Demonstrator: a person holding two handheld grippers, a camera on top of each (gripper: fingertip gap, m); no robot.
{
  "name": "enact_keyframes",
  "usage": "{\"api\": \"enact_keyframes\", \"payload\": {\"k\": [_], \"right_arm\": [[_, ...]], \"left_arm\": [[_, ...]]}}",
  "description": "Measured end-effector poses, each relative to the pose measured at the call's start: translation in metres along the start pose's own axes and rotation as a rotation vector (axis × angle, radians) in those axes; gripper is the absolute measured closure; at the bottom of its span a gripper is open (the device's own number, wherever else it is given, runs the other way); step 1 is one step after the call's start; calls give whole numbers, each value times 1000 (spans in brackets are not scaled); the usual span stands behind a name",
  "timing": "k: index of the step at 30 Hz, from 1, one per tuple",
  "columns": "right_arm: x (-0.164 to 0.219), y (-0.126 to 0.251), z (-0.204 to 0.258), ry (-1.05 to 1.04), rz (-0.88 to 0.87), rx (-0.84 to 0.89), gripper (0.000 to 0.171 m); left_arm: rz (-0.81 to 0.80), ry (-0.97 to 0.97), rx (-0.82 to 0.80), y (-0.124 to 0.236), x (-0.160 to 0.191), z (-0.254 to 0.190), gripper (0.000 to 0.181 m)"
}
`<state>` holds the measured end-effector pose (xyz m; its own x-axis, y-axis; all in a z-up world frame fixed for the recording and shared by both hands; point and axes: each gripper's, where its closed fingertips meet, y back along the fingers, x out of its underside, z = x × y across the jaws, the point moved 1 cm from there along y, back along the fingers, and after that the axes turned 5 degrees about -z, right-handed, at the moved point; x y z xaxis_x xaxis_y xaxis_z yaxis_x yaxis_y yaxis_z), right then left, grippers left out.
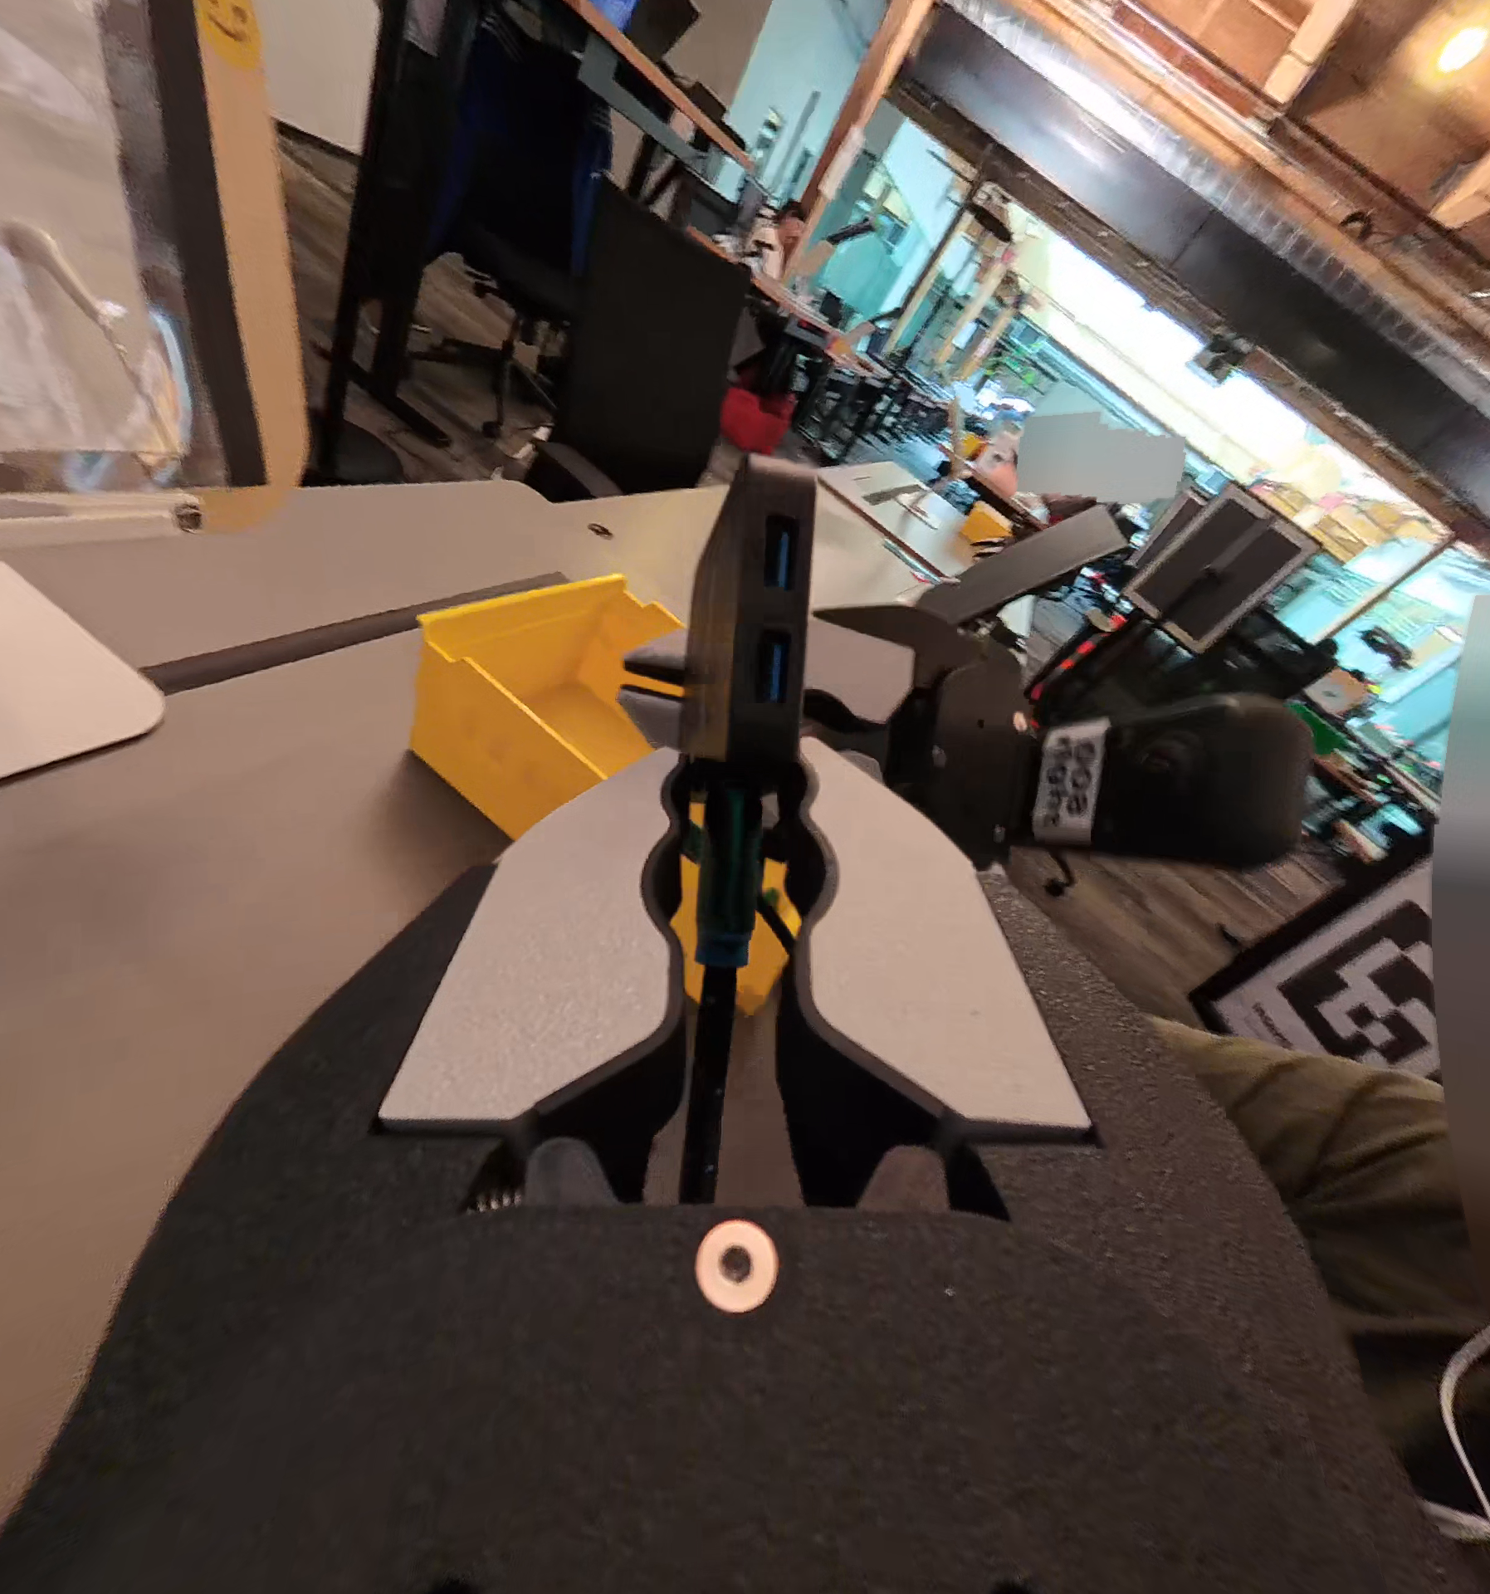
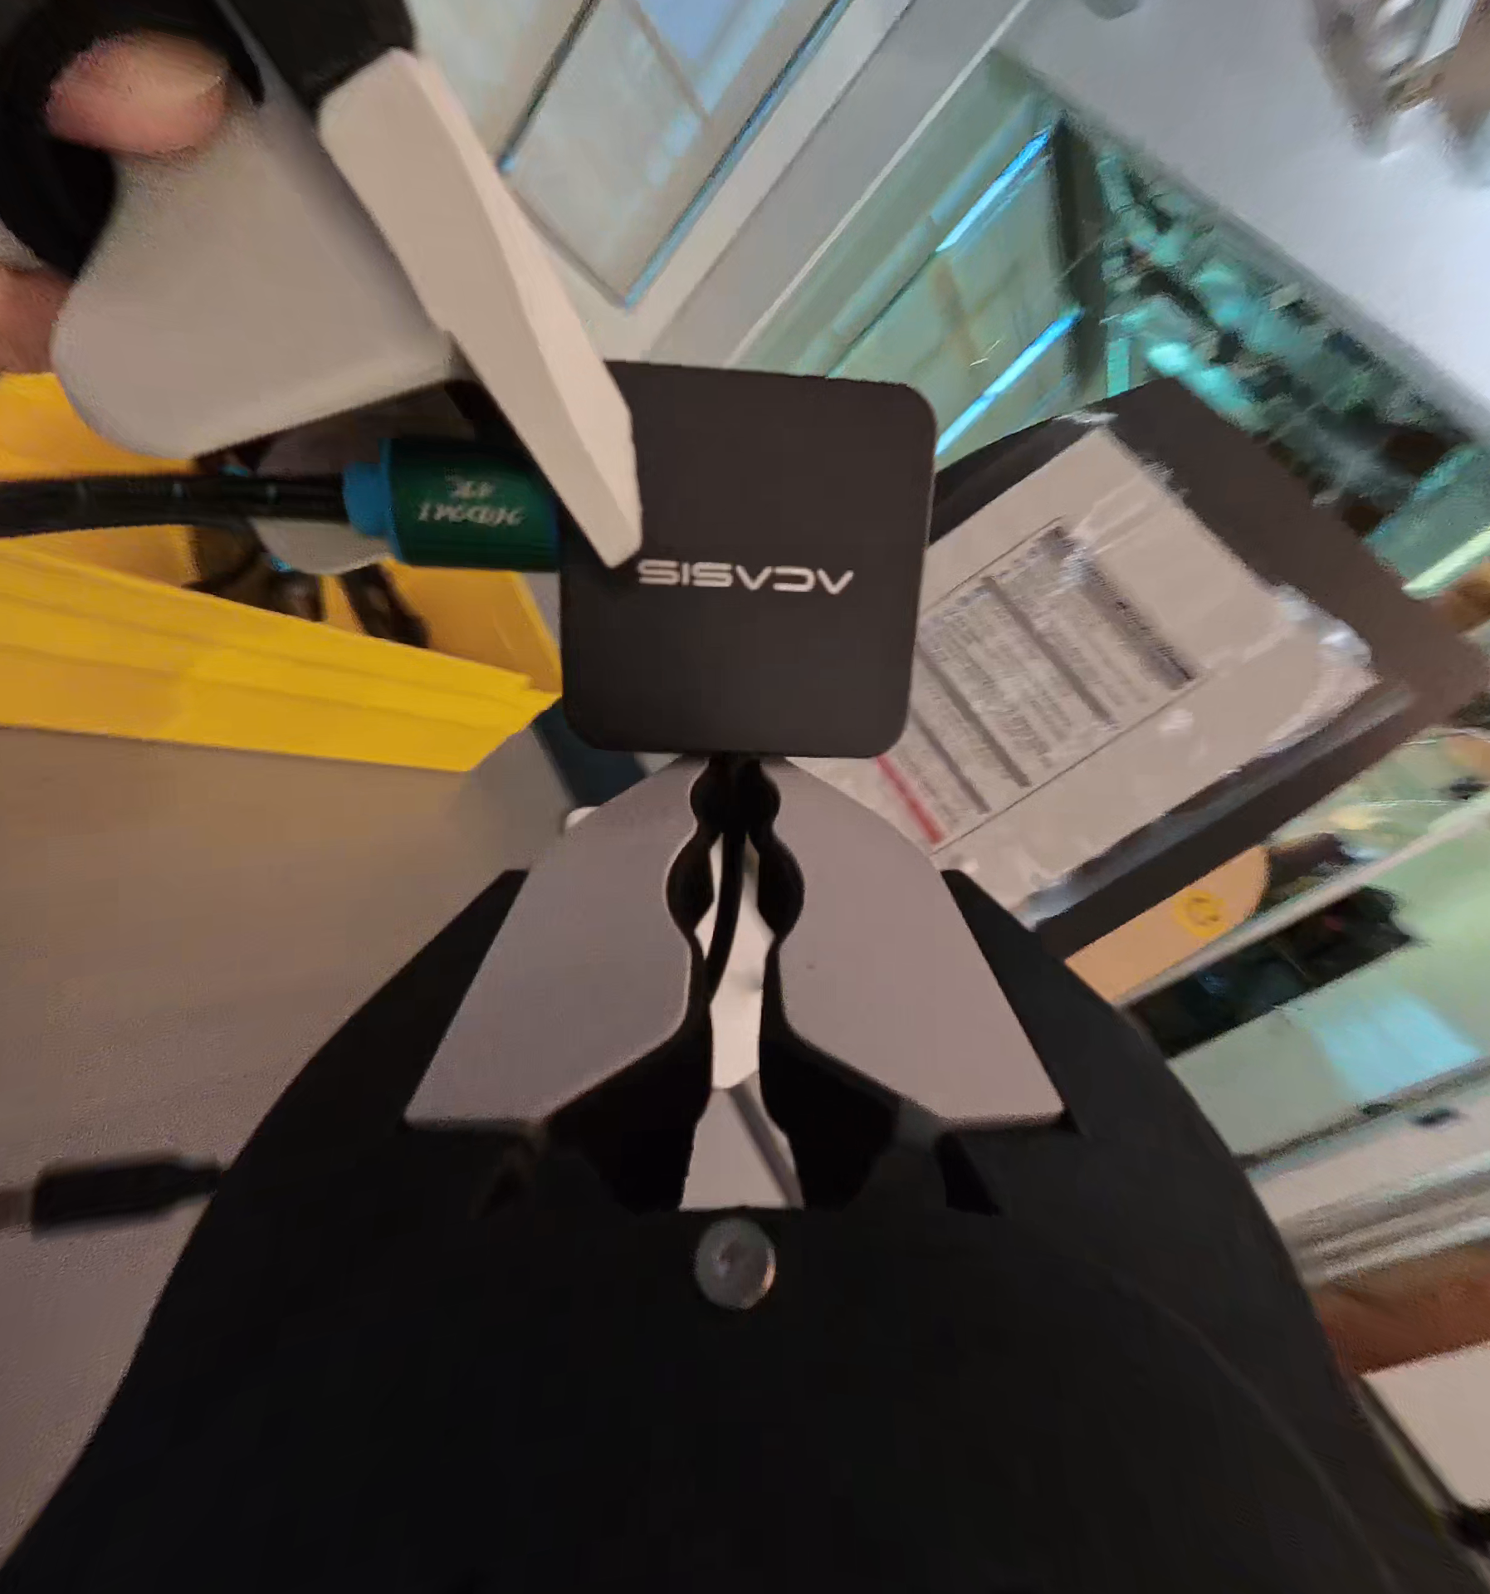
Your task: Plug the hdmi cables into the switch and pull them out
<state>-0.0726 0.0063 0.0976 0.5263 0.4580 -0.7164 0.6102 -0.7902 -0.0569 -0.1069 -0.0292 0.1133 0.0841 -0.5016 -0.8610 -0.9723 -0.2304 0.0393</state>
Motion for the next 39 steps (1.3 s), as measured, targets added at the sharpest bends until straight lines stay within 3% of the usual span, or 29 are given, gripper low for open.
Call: {"api": "enact_keyframes", "payload": {"k": [1,4,9,15,19,25,26,32,34,39], "right_arm": [[0,1,2,-64,3,-67,166],[2,9,6,-275,-2,-274,166],[15,31,6,-559,27,-559,166],[16,51,26,-728,-13,-862,166],[14,66,55,-717,-22,-1094,166],[4,82,97,-878,47,-1449,166],[4,84,100,-917,67,-1495,166],[10,90,117,-1081,189,-1660,167],[14,90,120,-1122,216,-1687,168],[20,83,125,-1229,285,-1713,168]], "left_arm": [[13,1,36,1,3,-3,160],[30,-67,136,6,5,-15,153],[103,-449,138,18,13,-24,155],[130,-892,-35,26,22,-16,146],[78,-1034,-129,36,16,-5,147],[230,-1467,-178,19,45,0,96],[245,-1540,-161,14,50,-2,94],[327,-1709,-3,-7,87,-1,97],[314,-1778,29,-8,100,1,110],[298,-1836,-26,-5,102,11,109]]}}
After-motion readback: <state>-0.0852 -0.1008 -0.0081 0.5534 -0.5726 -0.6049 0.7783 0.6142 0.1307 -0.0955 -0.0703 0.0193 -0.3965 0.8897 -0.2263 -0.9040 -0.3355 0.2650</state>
